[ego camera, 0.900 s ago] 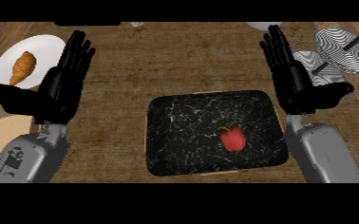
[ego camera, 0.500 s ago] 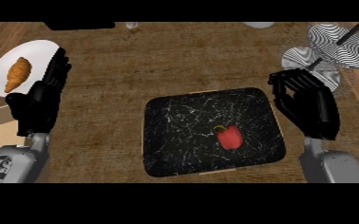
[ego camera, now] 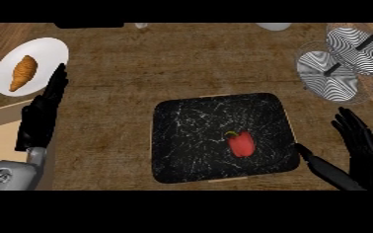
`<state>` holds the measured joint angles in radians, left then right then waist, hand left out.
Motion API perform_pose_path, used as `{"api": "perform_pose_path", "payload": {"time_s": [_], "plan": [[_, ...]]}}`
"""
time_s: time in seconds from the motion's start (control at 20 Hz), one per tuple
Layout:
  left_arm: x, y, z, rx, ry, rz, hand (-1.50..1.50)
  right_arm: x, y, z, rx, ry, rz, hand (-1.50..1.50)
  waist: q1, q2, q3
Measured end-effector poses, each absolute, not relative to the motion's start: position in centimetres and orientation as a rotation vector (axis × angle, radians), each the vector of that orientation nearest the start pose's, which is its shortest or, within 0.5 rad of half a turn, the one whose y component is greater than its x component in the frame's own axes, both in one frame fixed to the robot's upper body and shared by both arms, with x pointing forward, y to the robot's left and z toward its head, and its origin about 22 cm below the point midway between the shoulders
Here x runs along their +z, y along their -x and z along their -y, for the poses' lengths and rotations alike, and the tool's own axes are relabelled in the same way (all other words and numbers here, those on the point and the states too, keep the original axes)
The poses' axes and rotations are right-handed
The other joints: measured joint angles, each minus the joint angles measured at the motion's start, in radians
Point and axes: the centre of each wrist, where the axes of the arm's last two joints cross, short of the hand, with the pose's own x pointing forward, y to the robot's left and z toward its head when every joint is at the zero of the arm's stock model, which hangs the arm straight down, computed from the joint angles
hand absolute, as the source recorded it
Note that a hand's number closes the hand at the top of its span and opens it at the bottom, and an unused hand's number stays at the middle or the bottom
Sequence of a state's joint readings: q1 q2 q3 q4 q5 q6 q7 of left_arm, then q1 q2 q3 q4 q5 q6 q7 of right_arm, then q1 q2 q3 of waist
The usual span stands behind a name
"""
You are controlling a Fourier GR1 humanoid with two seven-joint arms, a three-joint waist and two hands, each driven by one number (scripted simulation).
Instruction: Pick the bell pepper from the tray and place it in the tiered basket
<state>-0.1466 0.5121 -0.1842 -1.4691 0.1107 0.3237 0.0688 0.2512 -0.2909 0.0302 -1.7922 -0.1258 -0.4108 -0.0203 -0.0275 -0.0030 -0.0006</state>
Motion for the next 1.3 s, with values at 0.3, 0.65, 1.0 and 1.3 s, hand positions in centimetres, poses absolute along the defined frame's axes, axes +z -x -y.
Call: {"api": "perform_pose_path", "payload": {"time_s": [0.3,0.65,1.0,1.3], "plan": [[3.8,-27.6,-30.3,-0.218,-0.452,1.529,0.0,6.5,-16.2,30.8,0.194,0.492,1.432,-1.5,0.01,0.002,-0.003],[3.7,-27.7,-29.6,-0.233,-0.432,1.541,0.0,12.4,-17.5,28.3,0.443,0.525,1.257,-1.5,0.034,0.004,-0.003],[2.9,-27.2,-29.2,-0.238,-0.425,1.534,0.0,14.1,-20.9,24.4,0.487,0.532,1.115,-1.5,0.041,0.004,-0.001],[3.1,-27.6,-29.7,-0.234,-0.429,1.535,0.0,13.2,-22.8,22.0,0.546,0.507,1.026,-1.5,0.036,0.004,0.0]]}}
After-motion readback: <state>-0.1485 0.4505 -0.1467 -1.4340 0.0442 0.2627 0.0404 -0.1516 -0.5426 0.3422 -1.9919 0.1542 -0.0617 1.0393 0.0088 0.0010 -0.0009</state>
